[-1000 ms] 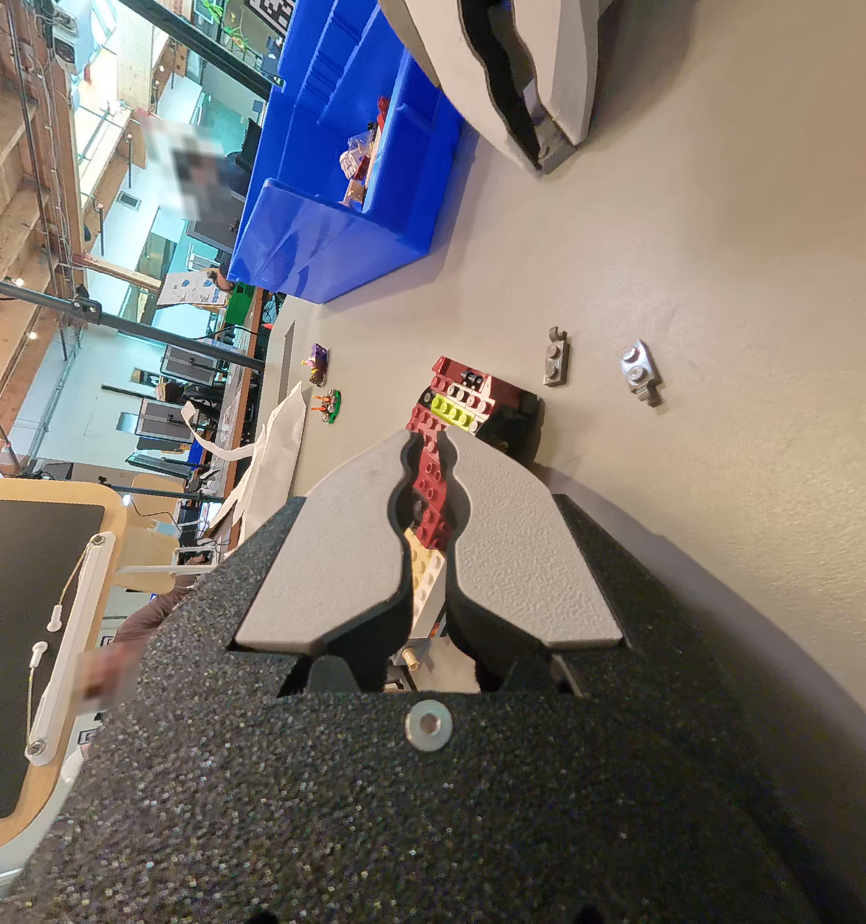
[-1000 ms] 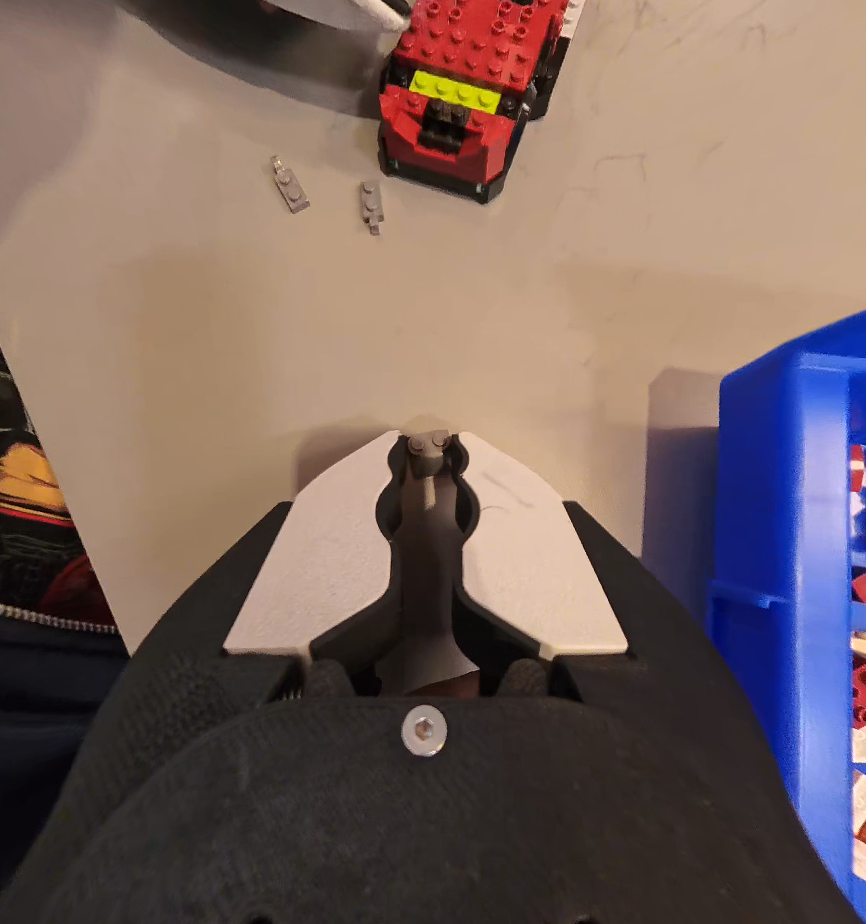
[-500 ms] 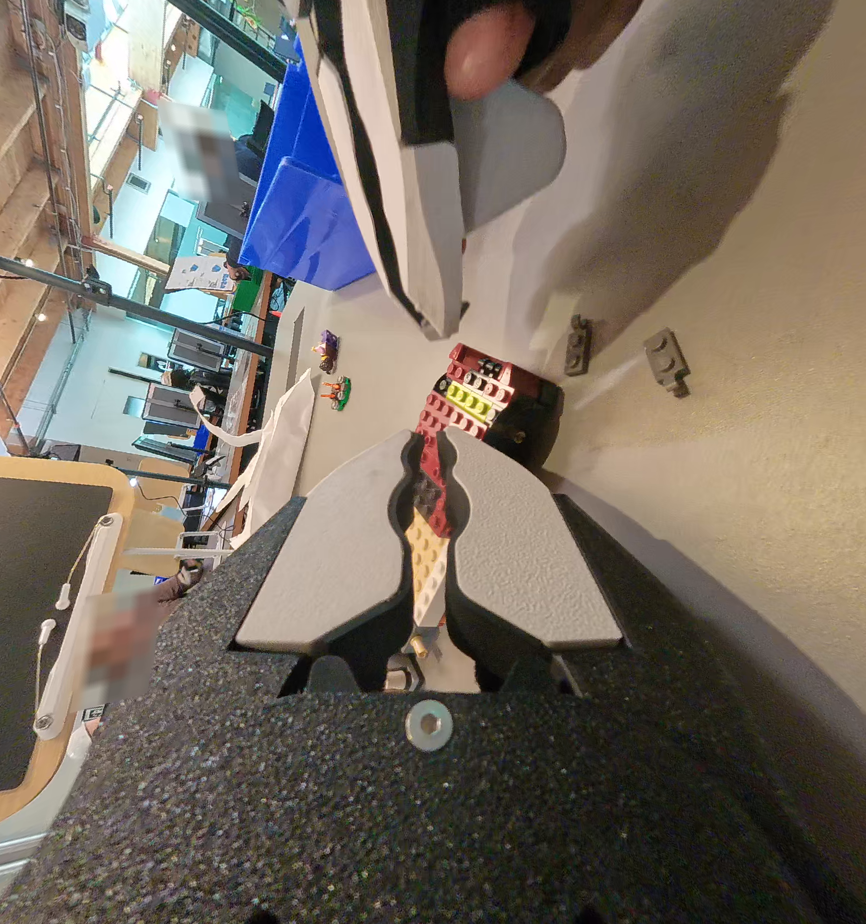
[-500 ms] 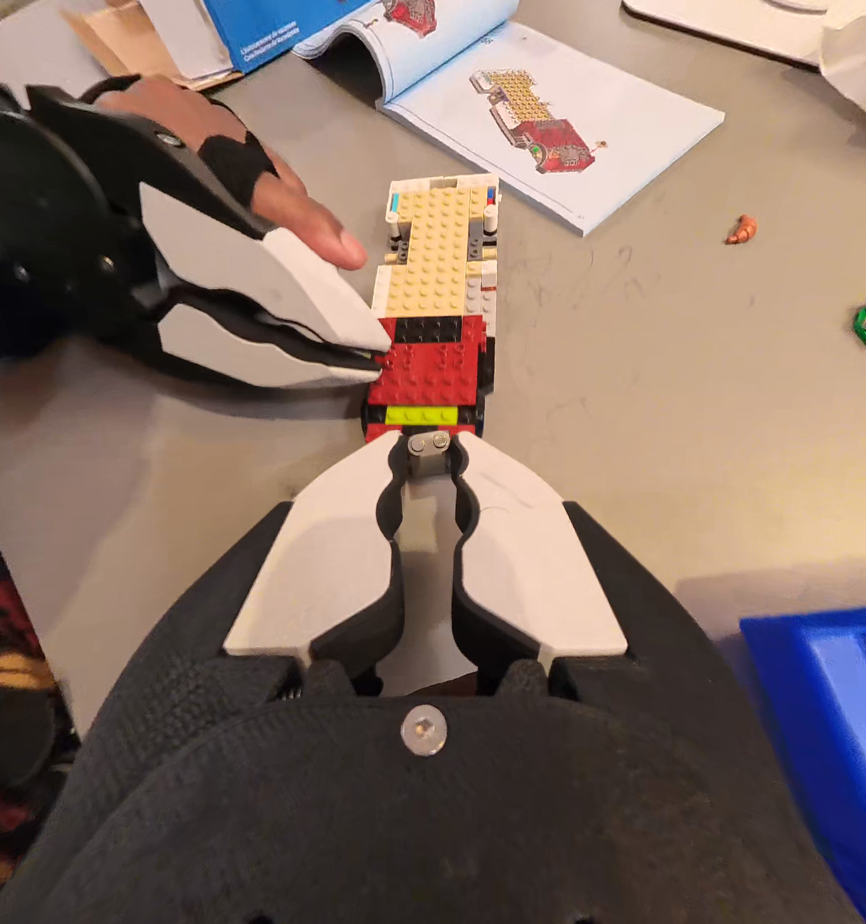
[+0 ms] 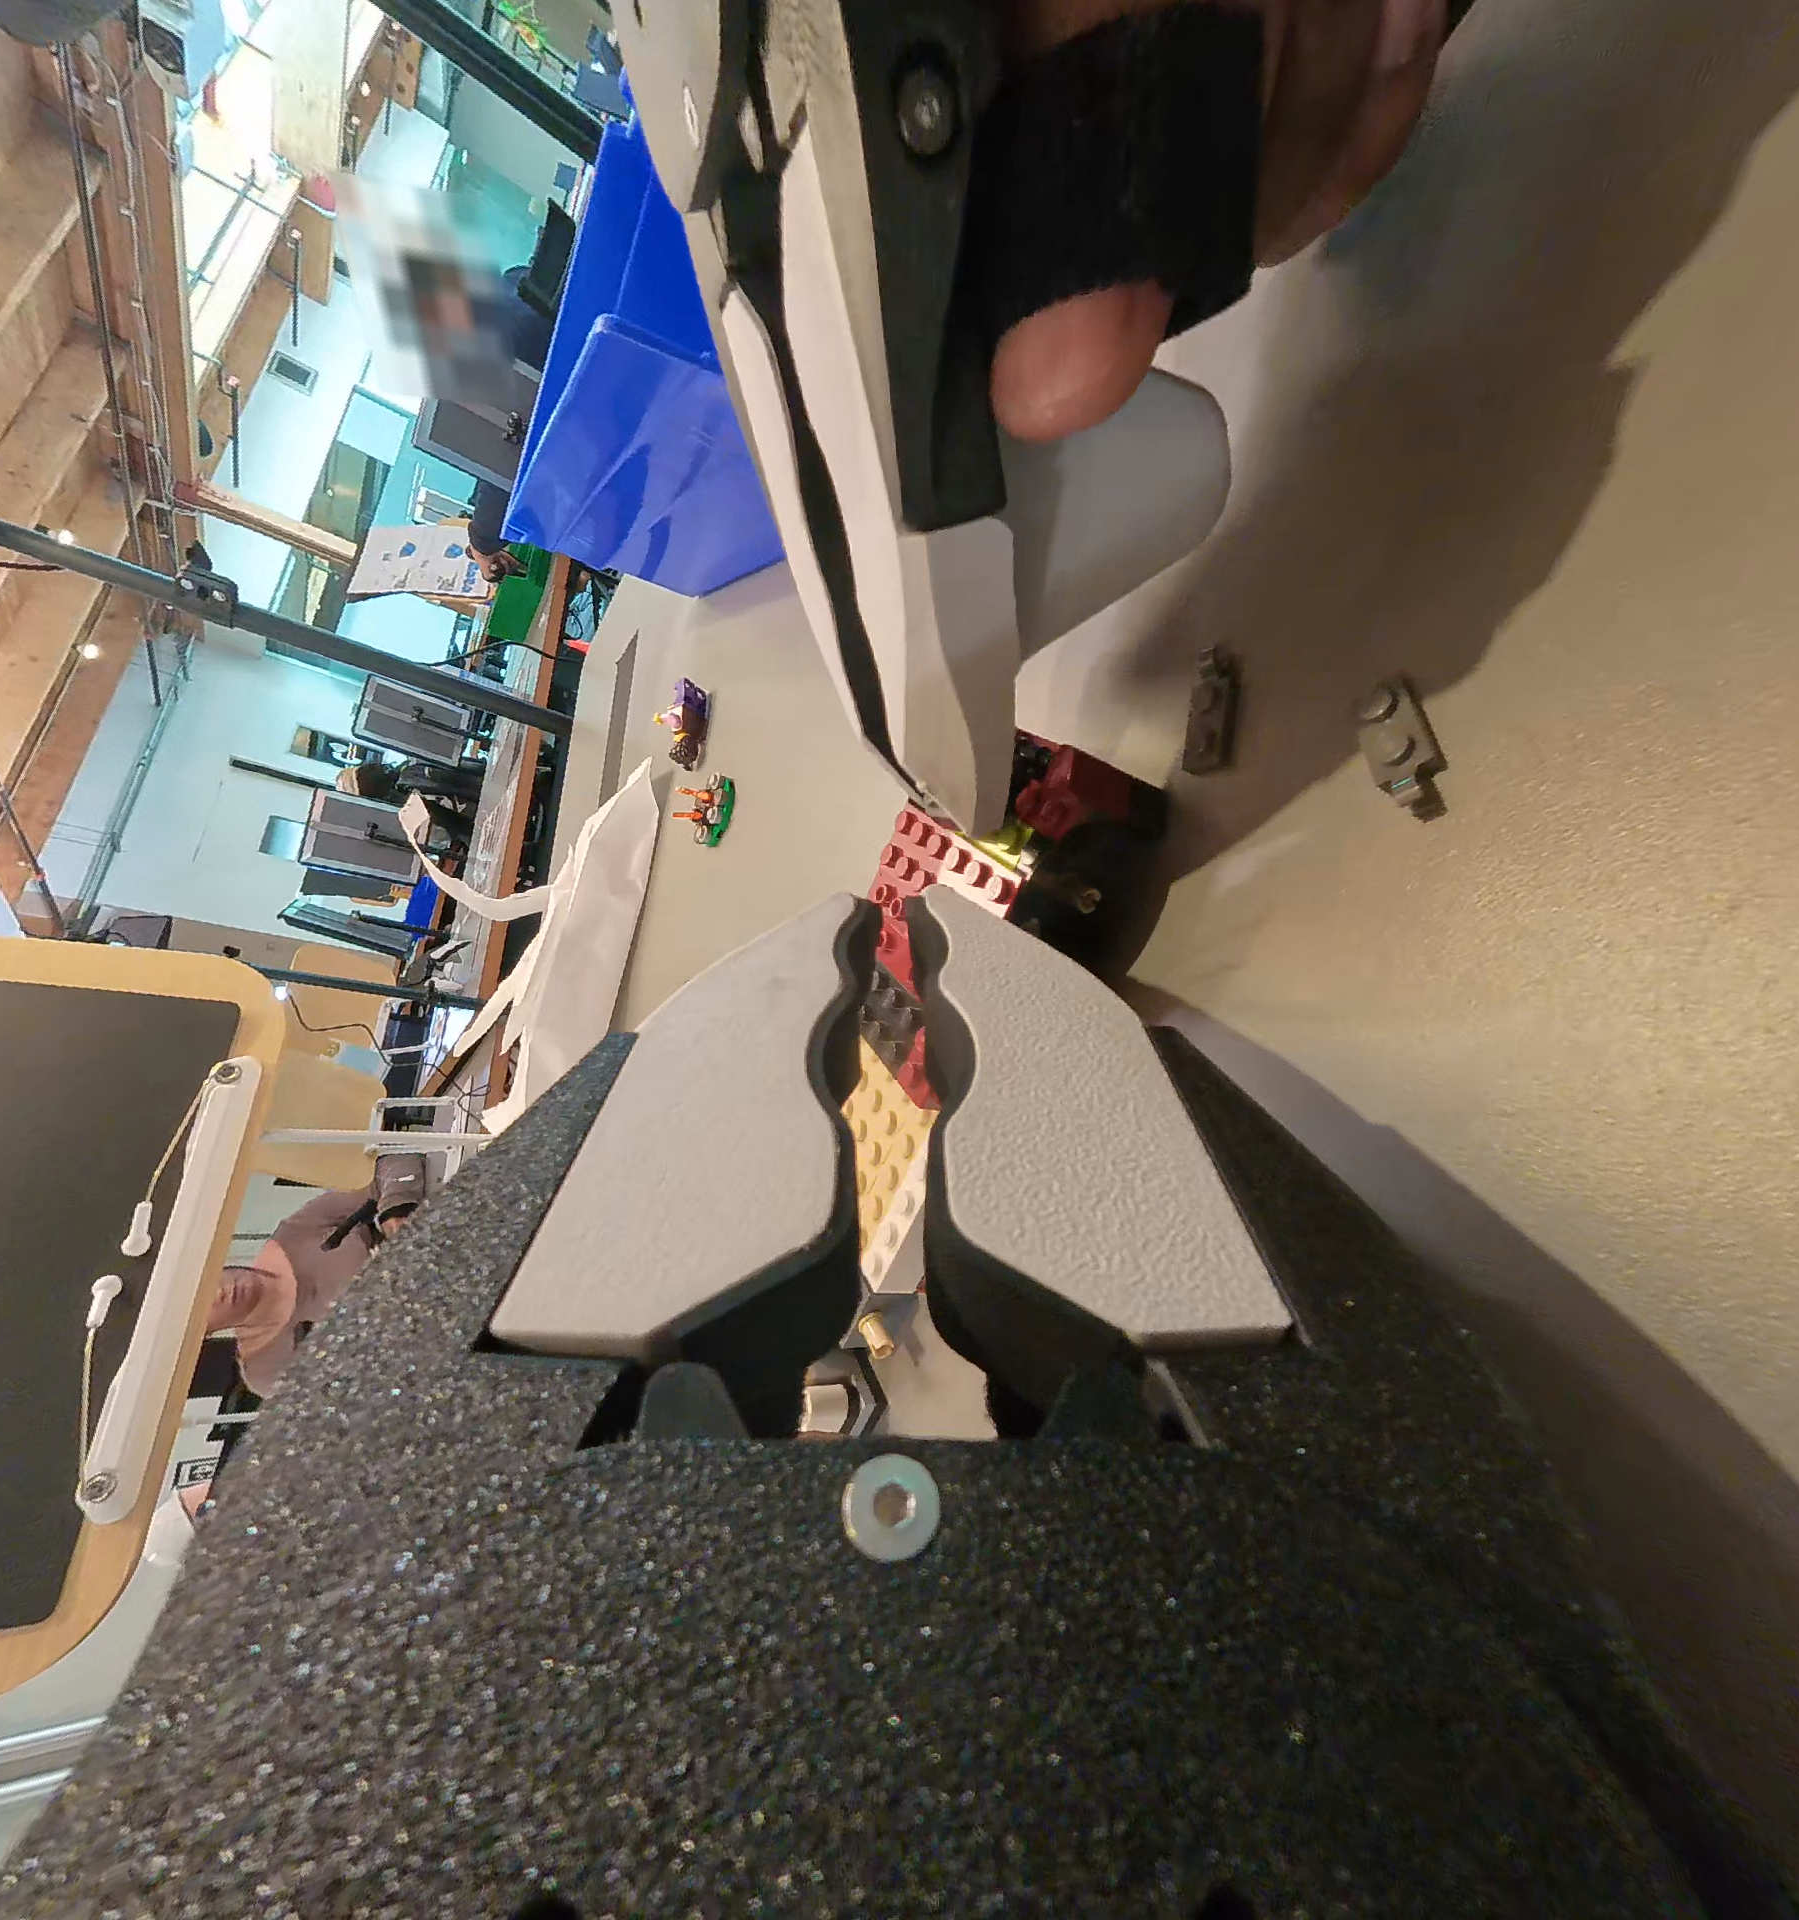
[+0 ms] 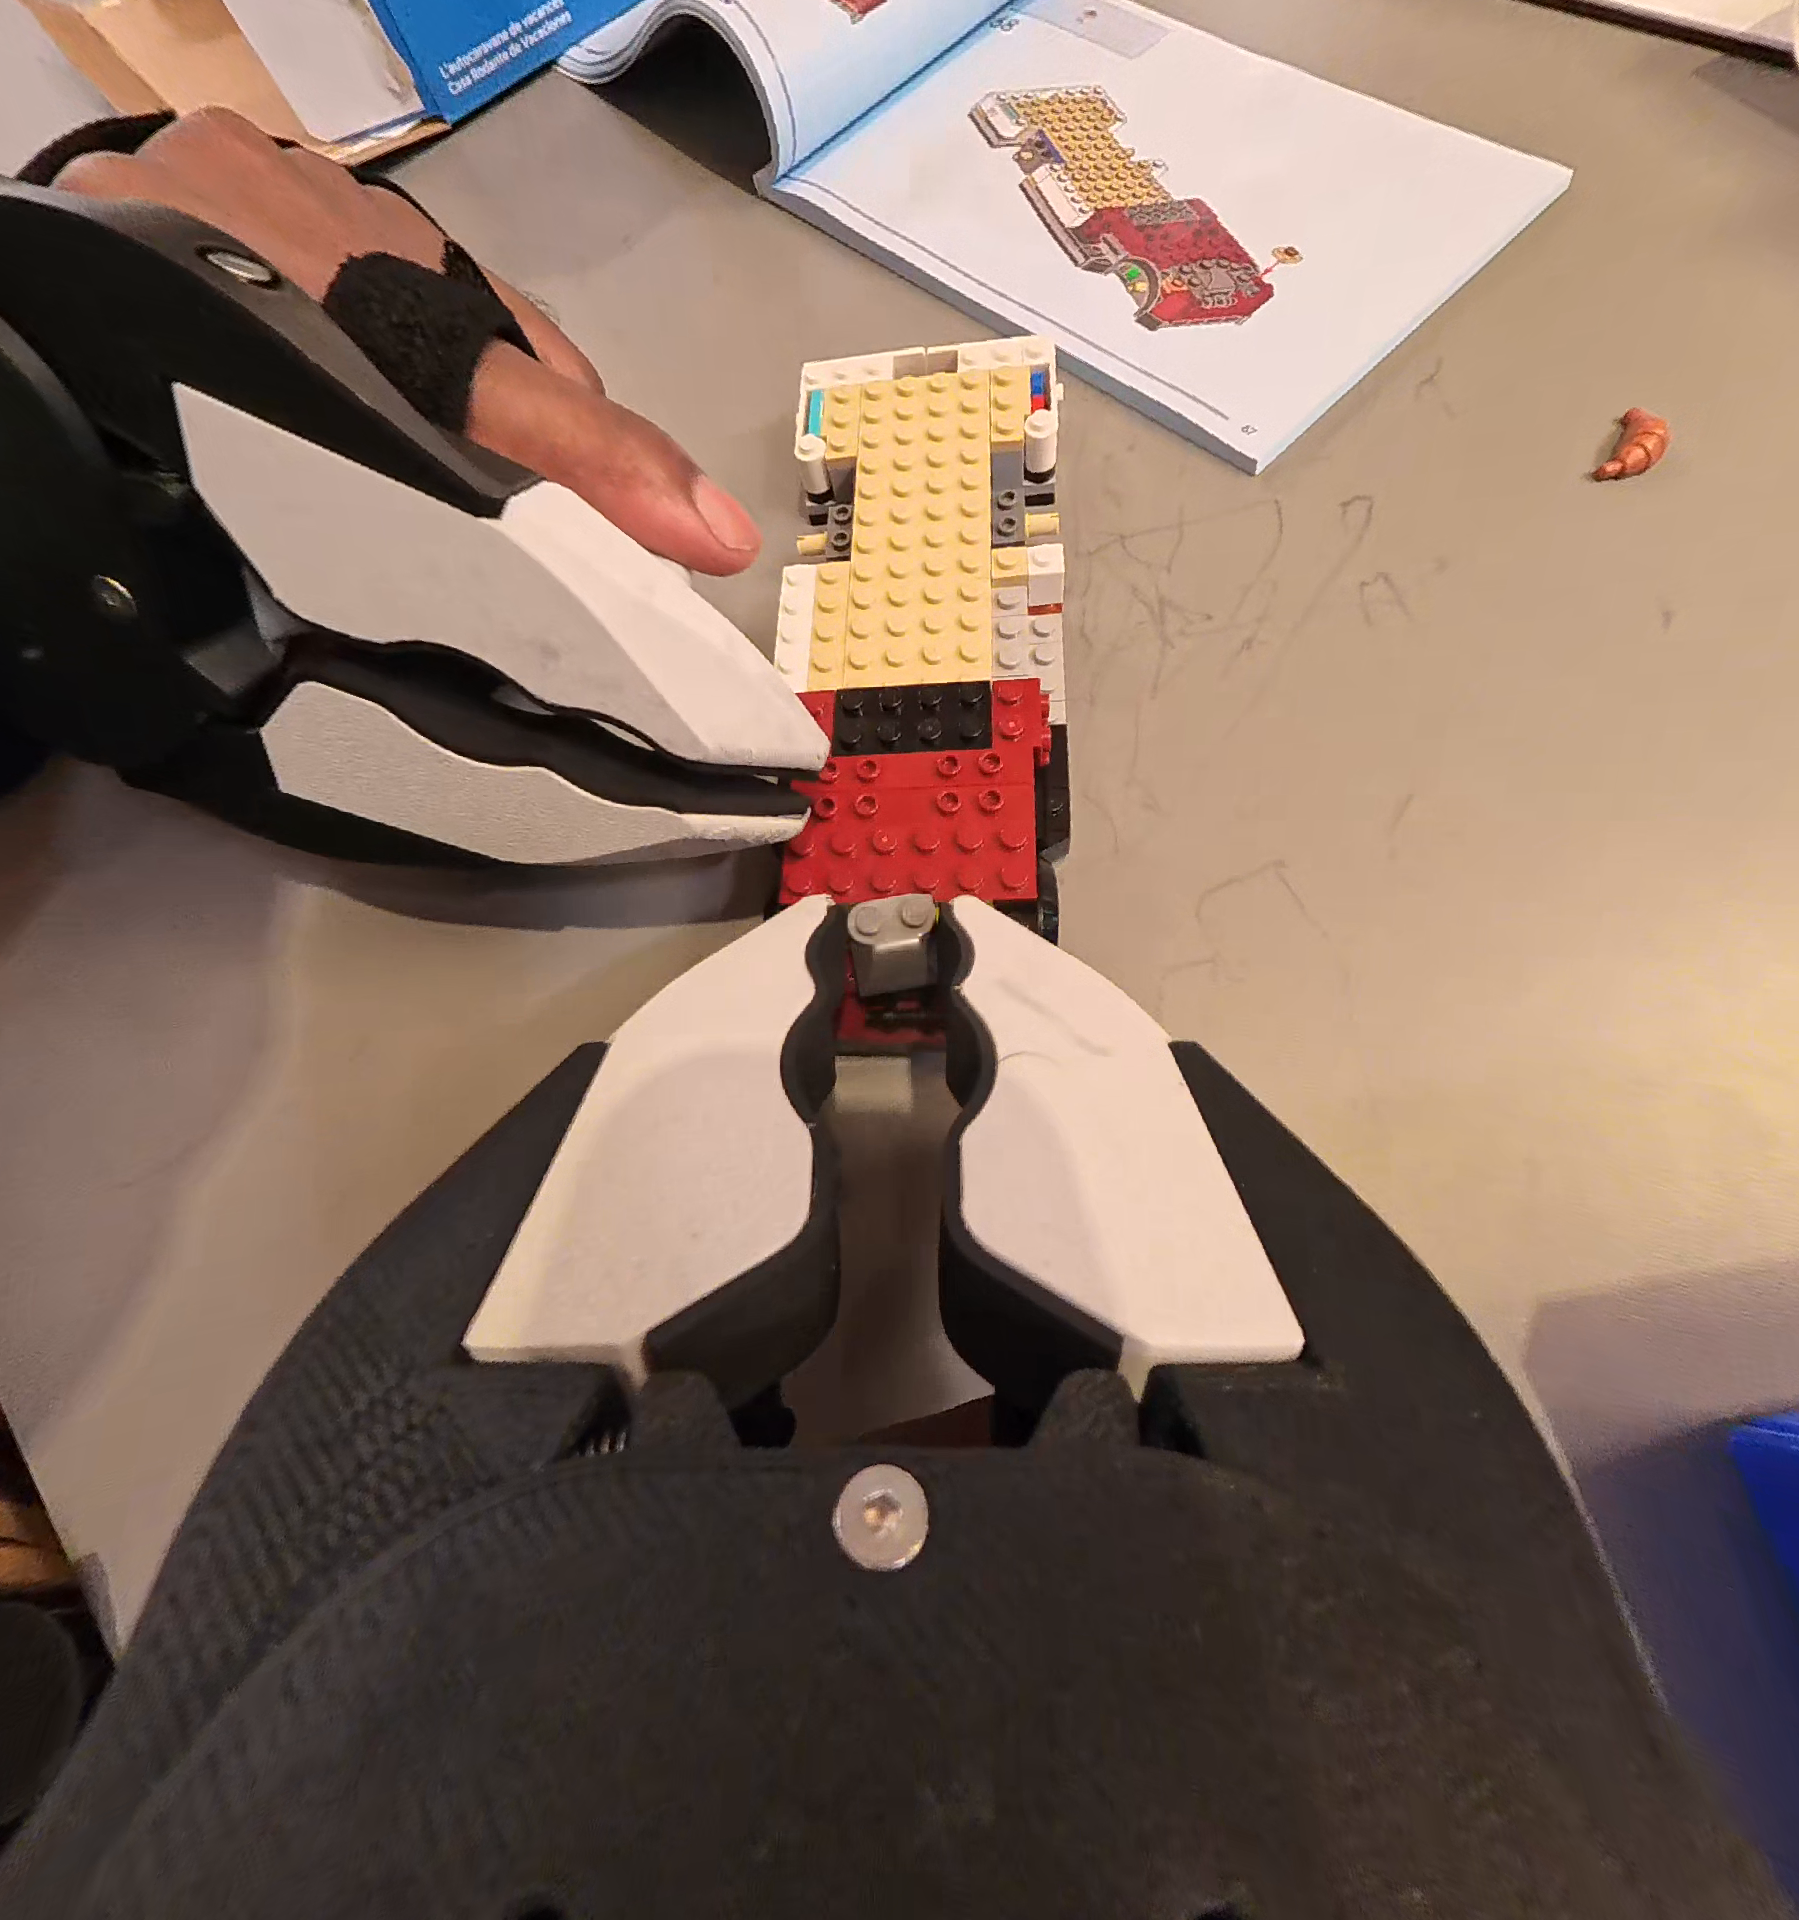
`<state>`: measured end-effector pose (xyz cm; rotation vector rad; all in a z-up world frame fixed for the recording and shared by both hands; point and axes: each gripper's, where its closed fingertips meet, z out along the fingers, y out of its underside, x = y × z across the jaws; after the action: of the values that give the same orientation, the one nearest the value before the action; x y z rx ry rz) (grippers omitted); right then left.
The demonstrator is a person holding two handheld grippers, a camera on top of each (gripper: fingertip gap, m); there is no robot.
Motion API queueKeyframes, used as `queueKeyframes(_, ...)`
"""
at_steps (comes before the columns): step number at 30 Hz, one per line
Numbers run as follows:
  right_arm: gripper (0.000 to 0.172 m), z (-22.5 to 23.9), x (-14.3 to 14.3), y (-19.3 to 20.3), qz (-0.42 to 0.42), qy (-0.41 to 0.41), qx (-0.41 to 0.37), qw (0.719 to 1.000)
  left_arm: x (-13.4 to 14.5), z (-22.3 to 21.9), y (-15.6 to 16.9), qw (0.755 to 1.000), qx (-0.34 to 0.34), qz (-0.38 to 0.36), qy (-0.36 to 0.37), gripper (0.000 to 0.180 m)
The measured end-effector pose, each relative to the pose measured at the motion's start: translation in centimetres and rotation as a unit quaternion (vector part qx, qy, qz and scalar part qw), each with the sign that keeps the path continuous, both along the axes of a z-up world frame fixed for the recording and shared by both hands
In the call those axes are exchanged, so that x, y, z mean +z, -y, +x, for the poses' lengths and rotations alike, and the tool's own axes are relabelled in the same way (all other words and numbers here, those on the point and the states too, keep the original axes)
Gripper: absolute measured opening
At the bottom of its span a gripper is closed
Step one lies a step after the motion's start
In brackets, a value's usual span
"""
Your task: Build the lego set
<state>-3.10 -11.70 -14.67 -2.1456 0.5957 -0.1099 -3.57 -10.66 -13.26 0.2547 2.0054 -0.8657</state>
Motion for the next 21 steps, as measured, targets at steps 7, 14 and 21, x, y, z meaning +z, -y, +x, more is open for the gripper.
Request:
queueKeyframes(7,0.017,0.2,-0.04,0.04,0.01,0.004,-0.015,1.0,0.06,-0.05,0.16,1.0,-0.001,0.0,0.001,0.007)
queueKeyframes(14,0.017,0.36,-0.07,0.16,0.005,0.022,-0.03,0.999,0.09,-0.13,0.31,1.0,-0.002,0.0,0.002,0.007)
queueKeyframes(21,0.018,0.33,0.09,0.0,0.008,0.028,-0.029,0.999,0.13,-0.16,0.42,1.0,-0.003,0.001,0.003,0.007)
